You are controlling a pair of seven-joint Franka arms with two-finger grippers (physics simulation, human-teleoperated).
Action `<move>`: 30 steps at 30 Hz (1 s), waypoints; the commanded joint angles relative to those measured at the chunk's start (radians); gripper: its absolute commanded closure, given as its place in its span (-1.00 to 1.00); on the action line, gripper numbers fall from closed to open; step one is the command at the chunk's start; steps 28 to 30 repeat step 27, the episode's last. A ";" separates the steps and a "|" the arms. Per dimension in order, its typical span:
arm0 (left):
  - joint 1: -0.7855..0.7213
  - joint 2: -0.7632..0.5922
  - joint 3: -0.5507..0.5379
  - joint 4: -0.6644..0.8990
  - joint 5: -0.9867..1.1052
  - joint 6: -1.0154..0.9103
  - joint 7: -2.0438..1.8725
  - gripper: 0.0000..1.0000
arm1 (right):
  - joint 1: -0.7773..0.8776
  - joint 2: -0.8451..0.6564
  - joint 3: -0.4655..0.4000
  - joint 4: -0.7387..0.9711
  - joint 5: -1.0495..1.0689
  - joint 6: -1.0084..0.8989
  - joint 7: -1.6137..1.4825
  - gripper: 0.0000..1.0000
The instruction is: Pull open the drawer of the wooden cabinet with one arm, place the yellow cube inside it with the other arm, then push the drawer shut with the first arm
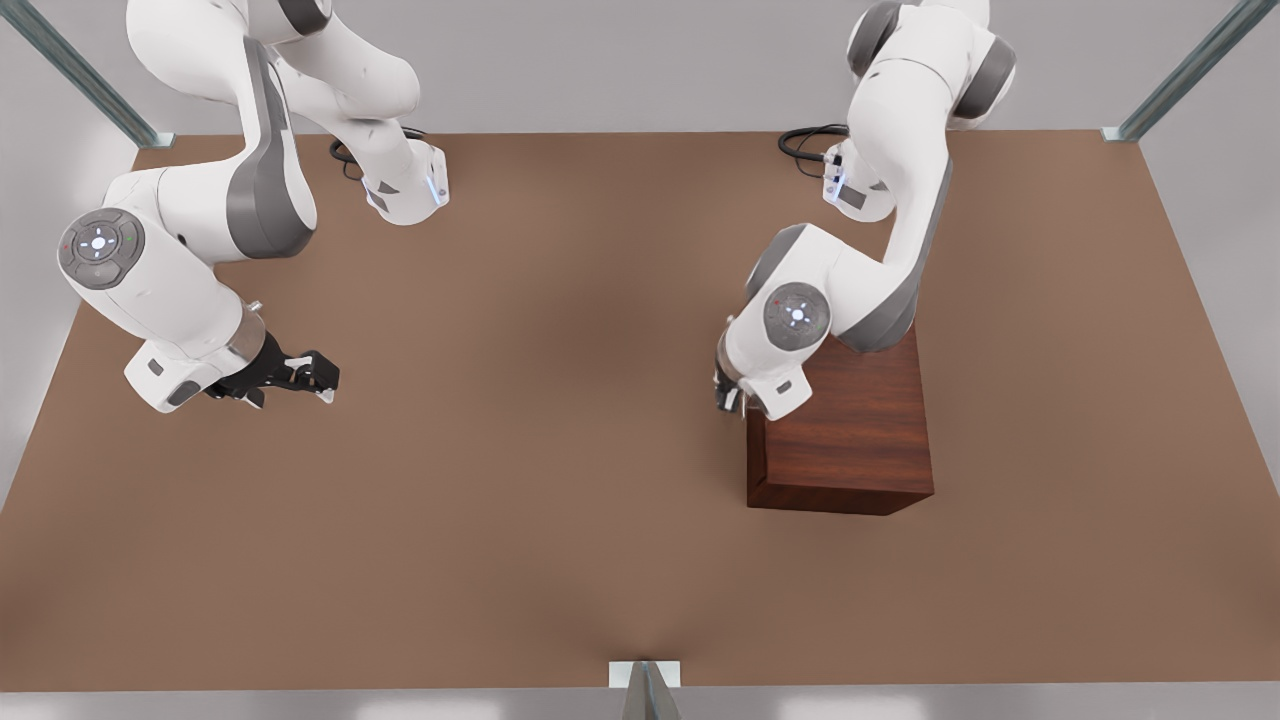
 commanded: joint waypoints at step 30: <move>0.370 -0.243 0.004 -0.017 0.167 -0.153 2.012 -1.00 | 0.001 0.000 0.002 0.004 0.001 0.001 0.002 -1.00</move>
